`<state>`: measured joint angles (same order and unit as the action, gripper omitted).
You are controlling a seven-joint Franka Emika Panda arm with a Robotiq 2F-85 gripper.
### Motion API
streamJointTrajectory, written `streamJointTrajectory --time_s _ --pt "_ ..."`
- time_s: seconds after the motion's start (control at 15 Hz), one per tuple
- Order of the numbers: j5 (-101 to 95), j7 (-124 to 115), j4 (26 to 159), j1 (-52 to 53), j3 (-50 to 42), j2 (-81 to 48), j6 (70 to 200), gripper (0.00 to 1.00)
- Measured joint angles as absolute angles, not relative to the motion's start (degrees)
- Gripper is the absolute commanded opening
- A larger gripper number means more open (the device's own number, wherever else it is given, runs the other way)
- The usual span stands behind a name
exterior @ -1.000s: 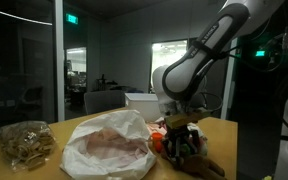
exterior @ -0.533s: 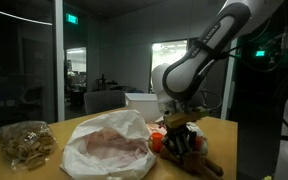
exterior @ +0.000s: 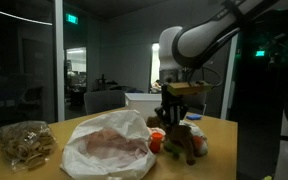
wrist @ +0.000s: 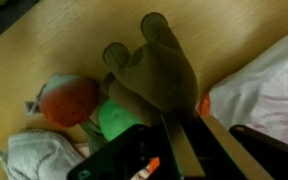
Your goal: Put some of the items, which are on the table, into the plastic
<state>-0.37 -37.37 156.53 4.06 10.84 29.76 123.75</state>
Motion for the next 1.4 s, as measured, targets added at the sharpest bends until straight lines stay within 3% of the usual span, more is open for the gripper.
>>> streamJointTrajectory --time_s 0.4,0.73,1.07,1.4 --pt "0.9 -35.0 149.4 9.5 17.8 33.7 127.3 0.11" --pt "-2.1 -32.5 145.7 9.8 23.5 26.3 141.9 0.12" --pt "0.6 -26.4 146.7 10.7 22.5 15.8 152.9 0.11" --pt "9.9 -18.2 148.0 15.0 18.7 12.1 154.5 0.11"
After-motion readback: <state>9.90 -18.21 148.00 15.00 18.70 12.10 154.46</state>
